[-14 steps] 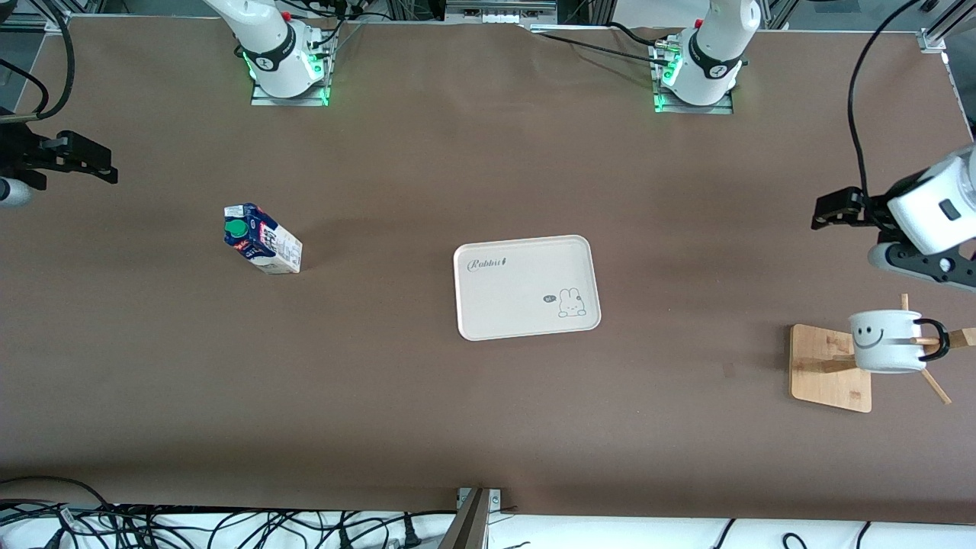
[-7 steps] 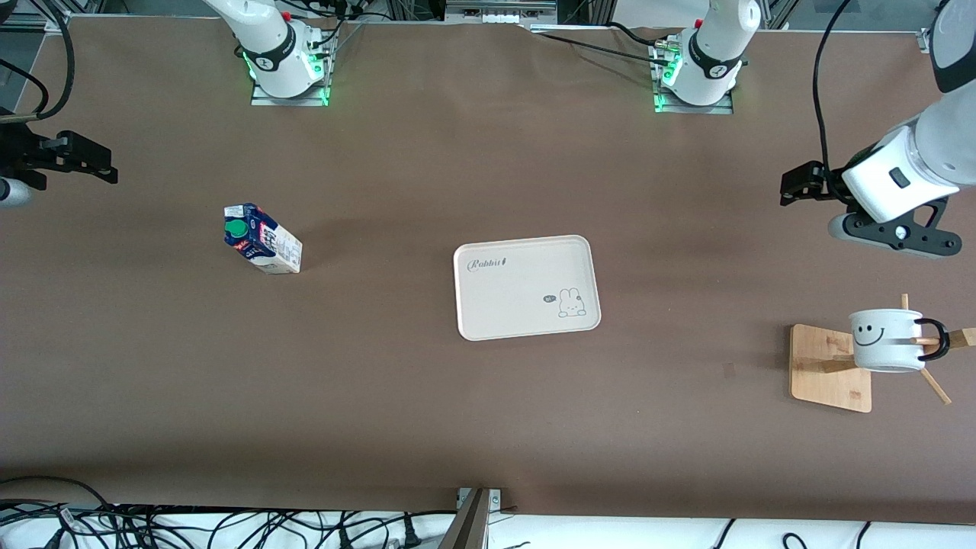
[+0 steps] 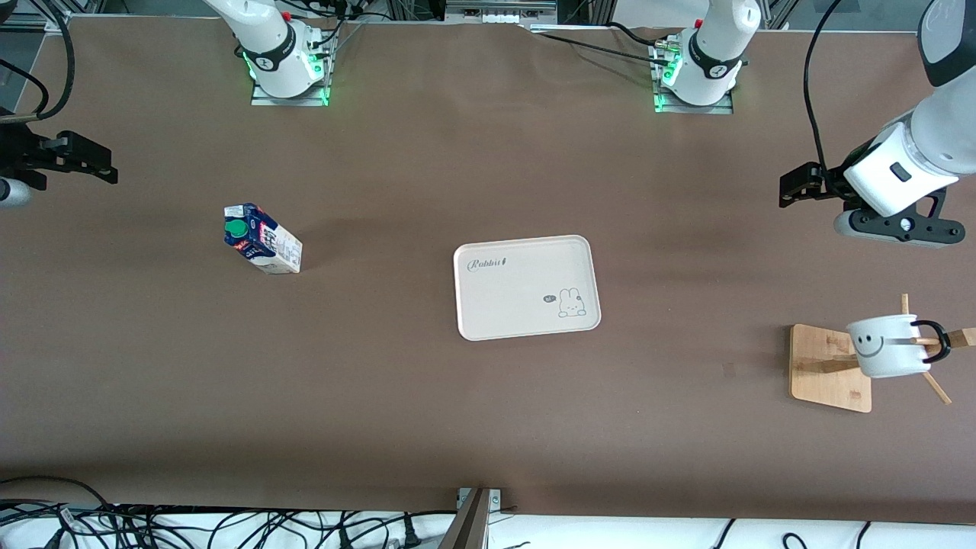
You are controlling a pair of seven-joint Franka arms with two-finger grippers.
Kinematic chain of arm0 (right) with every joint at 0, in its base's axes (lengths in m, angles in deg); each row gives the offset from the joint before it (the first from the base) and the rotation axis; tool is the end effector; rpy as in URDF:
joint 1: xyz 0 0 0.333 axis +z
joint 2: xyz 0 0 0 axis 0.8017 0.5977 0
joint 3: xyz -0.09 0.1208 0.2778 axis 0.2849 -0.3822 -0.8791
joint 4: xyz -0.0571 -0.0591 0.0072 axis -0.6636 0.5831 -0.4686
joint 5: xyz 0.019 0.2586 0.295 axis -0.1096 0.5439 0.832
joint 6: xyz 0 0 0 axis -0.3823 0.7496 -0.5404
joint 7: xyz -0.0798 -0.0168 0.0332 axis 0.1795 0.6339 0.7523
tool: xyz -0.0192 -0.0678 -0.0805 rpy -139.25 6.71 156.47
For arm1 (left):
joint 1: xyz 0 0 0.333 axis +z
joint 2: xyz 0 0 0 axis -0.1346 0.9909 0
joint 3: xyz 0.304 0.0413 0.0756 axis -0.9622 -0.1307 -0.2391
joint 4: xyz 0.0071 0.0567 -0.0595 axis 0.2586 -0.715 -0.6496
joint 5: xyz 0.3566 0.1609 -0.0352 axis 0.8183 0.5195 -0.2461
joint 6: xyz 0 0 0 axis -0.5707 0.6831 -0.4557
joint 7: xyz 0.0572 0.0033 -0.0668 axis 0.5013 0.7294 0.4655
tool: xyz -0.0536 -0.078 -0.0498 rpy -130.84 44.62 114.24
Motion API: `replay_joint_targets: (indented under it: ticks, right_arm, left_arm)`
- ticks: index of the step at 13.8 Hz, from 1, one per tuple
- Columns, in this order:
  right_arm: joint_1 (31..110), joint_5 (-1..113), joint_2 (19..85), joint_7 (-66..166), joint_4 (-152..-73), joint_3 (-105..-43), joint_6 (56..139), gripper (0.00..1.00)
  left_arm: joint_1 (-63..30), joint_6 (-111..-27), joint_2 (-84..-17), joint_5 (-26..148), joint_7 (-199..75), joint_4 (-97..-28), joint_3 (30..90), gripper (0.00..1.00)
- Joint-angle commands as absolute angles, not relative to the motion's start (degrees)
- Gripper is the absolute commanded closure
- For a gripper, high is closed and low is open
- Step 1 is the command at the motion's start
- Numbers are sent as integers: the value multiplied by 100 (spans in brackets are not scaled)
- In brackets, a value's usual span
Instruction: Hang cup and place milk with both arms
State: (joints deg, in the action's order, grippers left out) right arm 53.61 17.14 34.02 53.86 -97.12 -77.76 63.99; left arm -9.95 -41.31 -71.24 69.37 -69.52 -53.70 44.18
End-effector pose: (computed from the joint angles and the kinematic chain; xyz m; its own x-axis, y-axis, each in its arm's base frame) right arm 0.5694 -0.0169 0.6143 0.9849 0.1236 -0.1213 0.1271 -0.9917 0.0218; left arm 0.5724 -0.0446 0.5669 0.9881 -0.0951 -0.1207 -0.0935 -0.9954 0.0187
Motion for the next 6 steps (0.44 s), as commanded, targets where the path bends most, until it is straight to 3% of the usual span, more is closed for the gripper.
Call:
replay_joint_targets:
  ticks: [1,6]
  right_arm:
    - [5312,1698,3418,5433,-9632,-7811,6346,0]
    - [5312,1690,3418,5433,-9632,-7811,6346,0]
  left_arm:
    - [-967,-4338,-7300,6793,-6820,-5515,4348,0]
    - [-853,-4523,-7195,6793,-6803,-5507,4340,0]
